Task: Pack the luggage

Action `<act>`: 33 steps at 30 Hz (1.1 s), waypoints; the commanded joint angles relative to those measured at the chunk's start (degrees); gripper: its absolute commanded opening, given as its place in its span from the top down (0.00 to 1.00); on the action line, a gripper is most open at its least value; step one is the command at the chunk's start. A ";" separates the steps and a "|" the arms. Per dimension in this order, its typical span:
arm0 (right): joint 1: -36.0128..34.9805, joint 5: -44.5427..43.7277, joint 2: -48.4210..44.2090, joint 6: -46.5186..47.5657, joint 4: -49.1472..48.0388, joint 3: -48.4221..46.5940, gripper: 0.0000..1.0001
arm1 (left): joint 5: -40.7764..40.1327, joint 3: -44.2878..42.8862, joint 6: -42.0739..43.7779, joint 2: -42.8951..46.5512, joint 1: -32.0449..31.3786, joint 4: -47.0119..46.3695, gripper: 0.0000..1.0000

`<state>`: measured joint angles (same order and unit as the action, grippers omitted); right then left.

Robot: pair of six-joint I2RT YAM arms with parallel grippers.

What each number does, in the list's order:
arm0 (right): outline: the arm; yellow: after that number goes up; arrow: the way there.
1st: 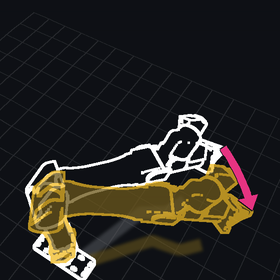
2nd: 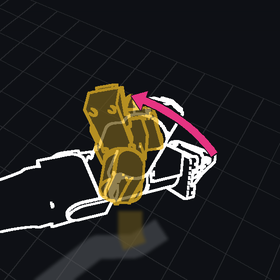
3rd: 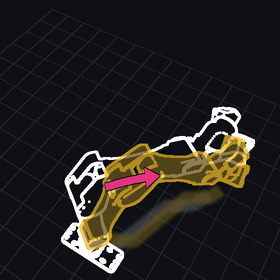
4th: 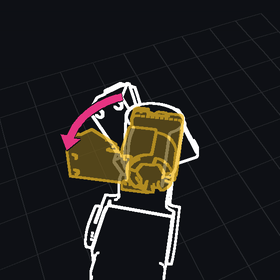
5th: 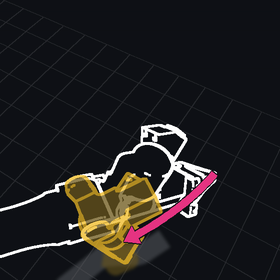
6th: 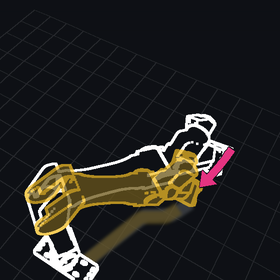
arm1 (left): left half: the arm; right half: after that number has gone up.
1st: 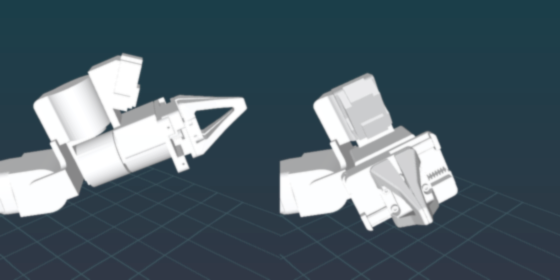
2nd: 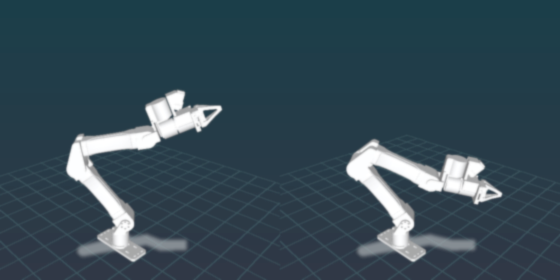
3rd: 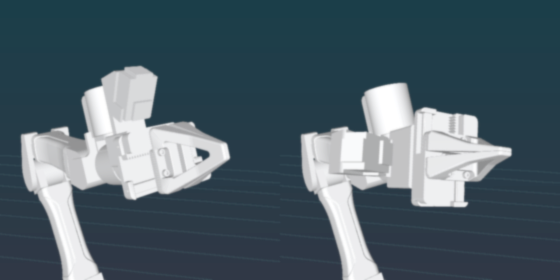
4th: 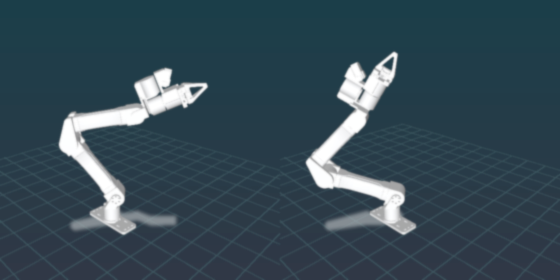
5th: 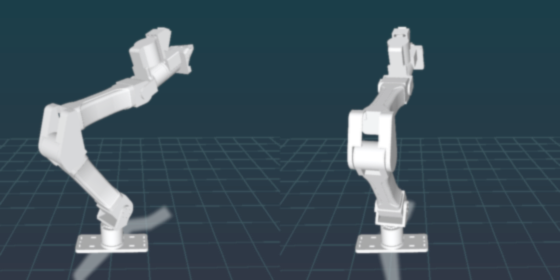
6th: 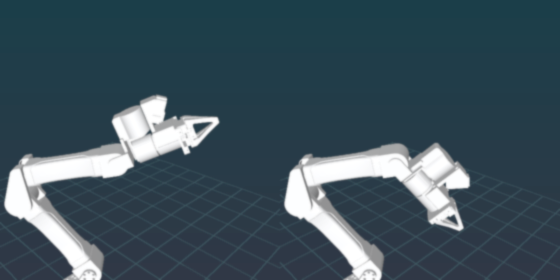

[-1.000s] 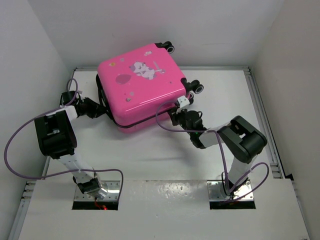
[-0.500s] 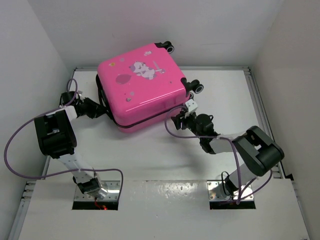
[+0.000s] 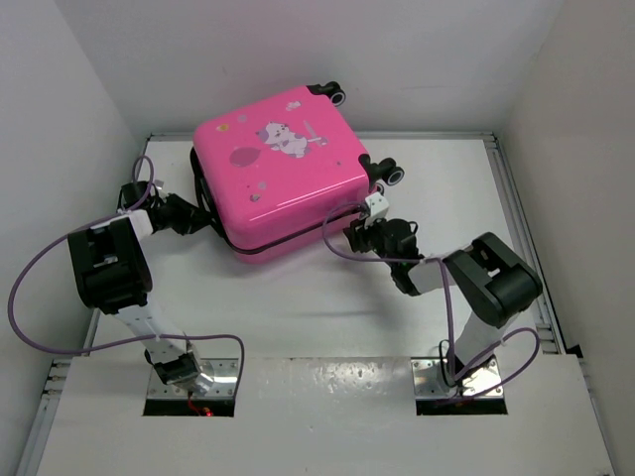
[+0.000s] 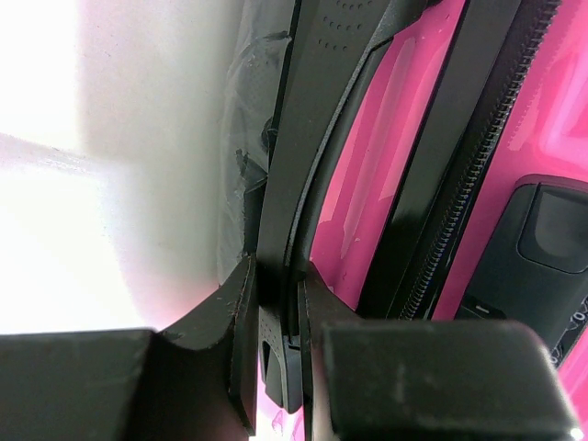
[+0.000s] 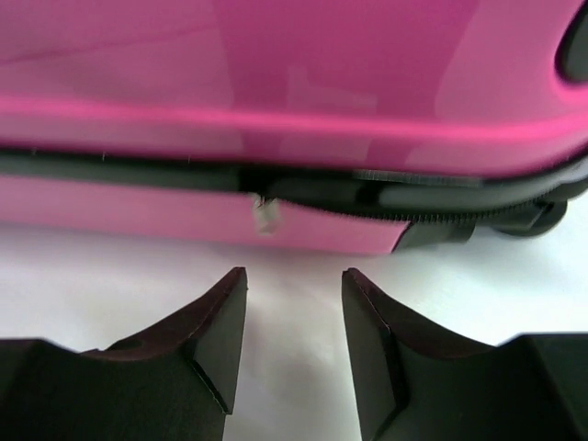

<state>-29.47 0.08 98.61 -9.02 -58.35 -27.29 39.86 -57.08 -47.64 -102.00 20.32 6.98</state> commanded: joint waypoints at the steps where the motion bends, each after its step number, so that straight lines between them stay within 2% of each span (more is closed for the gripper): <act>1: 0.21 0.45 1.23 -0.65 -5.02 -3.82 0.54 | -3.65 3.47 -0.88 -4.09 -0.45 7.96 1.00; 12: -1.11 0.28 3.08 -1.97 -7.13 -7.16 0.54 | -3.12 3.47 -0.35 -4.62 -0.45 7.43 1.00; 13: -1.20 0.10 3.34 -2.14 -6.70 -7.34 0.56 | -3.12 3.47 -0.35 -4.62 -0.45 7.43 1.00; 14: -1.37 0.10 3.52 -2.23 -6.69 -7.43 0.65 | -3.12 3.47 -0.35 -4.62 -0.45 7.43 1.00; 17: -1.20 -2.44 4.66 -1.97 -6.60 -8.13 0.79 | -3.12 3.47 -0.35 -4.62 -0.45 7.43 1.00; 20: -1.37 -3.59 5.63 -2.32 -7.31 -9.27 0.87 | -3.12 3.47 -0.35 -4.62 0.07 7.43 1.00; 22: -1.29 -3.77 5.89 -2.15 -7.75 -9.54 0.98 | -3.12 3.99 -0.35 -4.62 0.07 7.43 1.00; 33: -1.29 -6.22 -0.34 0.49 -7.22 -3.66 1.00 | -3.12 2.06 2.10 -4.61 3.77 9.18 1.00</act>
<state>-30.83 -3.29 102.61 -9.78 -60.31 -32.14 42.22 -56.69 -46.85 -102.63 21.87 6.20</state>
